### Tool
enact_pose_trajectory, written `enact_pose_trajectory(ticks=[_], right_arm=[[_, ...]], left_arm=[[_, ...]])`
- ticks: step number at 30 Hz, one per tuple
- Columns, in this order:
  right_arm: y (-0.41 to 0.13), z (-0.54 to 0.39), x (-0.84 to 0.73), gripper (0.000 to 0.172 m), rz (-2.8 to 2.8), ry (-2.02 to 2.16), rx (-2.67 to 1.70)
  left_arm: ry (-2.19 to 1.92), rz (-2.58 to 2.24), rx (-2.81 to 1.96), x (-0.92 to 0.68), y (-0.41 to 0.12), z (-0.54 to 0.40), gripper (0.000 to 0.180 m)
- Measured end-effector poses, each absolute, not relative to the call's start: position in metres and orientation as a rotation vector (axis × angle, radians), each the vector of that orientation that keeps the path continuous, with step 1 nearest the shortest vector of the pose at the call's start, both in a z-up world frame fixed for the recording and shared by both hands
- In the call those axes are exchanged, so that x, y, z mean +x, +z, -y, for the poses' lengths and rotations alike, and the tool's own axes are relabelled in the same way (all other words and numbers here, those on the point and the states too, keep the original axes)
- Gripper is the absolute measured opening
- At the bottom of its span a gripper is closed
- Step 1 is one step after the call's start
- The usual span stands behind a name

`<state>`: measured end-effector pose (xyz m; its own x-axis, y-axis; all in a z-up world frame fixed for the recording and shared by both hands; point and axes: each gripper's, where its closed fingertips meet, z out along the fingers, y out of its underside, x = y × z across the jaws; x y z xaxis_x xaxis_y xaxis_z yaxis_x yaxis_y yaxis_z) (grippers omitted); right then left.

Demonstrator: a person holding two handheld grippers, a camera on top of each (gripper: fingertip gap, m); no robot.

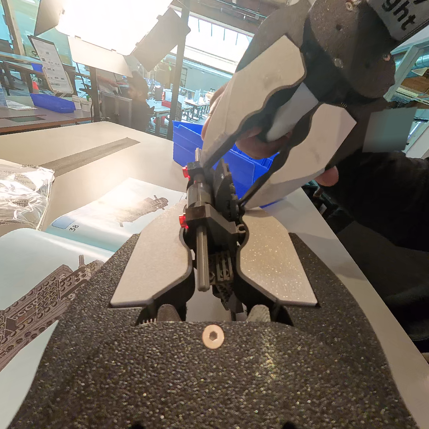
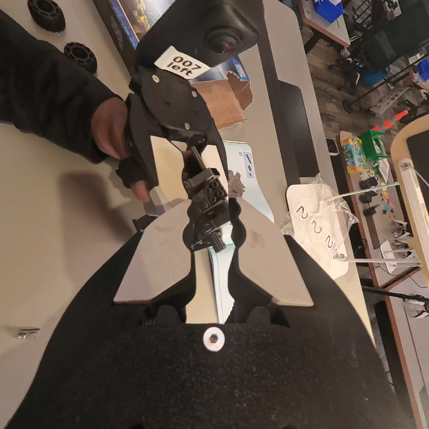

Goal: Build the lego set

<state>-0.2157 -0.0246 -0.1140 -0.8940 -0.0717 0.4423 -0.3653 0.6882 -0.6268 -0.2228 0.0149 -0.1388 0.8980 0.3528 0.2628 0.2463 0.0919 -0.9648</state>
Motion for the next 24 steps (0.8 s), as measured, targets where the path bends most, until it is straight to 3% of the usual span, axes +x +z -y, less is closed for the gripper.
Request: enact_pose_trajectory(ticks=[10,17,24], right_arm=[[-0.097,-0.03,-0.239,0.029,2.415,1.218,-0.143],[-0.091,-0.132,-0.258,0.026,2.227,1.124,-0.657],[-0.102,-0.186,-0.243,0.026,2.127,1.055,-0.87]], left_arm=[[0.015,0.573,-1.488,-0.229,-0.145,-0.013,0.036],[-0.048,0.623,-1.473,-0.231,-0.149,-0.015,0.036],[-0.133,0.647,-1.419,-0.231,-0.147,-0.017,0.037]])
